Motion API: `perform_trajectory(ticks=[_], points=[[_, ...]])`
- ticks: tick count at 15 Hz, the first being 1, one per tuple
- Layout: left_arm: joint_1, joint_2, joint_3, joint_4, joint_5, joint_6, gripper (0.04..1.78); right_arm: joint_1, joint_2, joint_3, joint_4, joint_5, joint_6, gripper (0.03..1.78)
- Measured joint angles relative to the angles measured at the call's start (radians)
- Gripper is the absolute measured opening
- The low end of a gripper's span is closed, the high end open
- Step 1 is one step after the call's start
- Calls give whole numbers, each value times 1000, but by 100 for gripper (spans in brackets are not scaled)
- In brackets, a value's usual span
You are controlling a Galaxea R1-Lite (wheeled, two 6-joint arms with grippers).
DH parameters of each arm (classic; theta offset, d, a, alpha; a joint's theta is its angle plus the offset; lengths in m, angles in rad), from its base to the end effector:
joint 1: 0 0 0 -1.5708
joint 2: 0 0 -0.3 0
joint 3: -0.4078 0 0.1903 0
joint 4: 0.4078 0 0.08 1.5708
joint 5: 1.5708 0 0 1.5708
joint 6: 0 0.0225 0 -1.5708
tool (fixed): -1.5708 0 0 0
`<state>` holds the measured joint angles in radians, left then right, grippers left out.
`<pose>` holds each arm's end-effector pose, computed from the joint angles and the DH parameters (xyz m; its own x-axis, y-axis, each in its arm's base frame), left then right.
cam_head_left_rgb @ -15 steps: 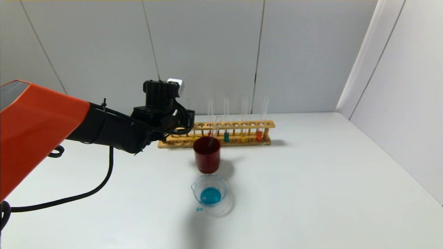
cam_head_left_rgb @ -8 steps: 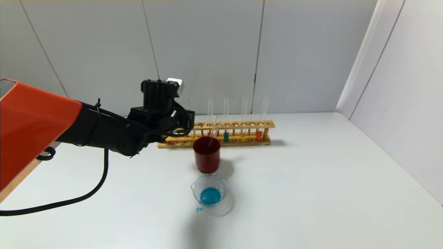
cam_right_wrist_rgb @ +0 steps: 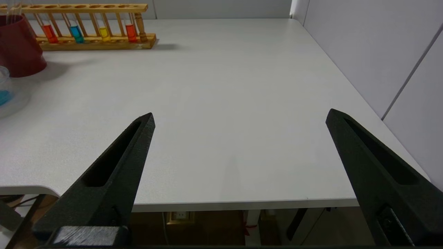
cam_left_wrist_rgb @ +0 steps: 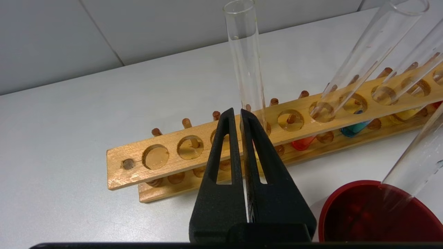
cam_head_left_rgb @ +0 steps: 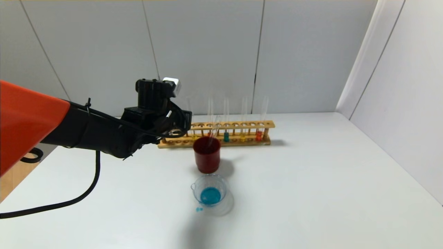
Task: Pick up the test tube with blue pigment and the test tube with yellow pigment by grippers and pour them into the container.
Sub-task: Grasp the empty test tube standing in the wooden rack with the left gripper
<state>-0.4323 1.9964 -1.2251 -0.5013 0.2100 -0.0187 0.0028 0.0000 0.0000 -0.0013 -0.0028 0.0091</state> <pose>0.3652 -0.1633 0.1784 0.9432 -0.2056 -0.2609 0.2228 0.9741 0.0376 -0.0228 -0.0001 0.0756 1.0000 0.0000 0.0013 0.0000 1.0000 0.0091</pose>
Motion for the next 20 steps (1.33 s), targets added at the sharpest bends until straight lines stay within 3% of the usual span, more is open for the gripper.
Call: perform_trajectory(ticks=[4, 6, 11, 13, 15, 20], points=[[-1, -2, 4, 0, 0, 3, 29, 0, 0, 0, 0, 0, 0, 174], [-3, -2, 7, 0, 1, 2, 54, 0, 0, 0, 0, 0, 0, 174], [-6, -4, 9, 0, 0, 1, 141, 0, 0, 0, 0, 0, 0, 174], [-6, -6, 9, 0, -1, 4, 160, 0, 0, 0, 0, 0, 0, 174], [-8, -7, 9, 0, 0, 6, 170, 0, 0, 0, 0, 0, 0, 174], [-9, 6, 3, -1, 4, -1, 171, 0, 0, 0, 0, 0, 0, 174]])
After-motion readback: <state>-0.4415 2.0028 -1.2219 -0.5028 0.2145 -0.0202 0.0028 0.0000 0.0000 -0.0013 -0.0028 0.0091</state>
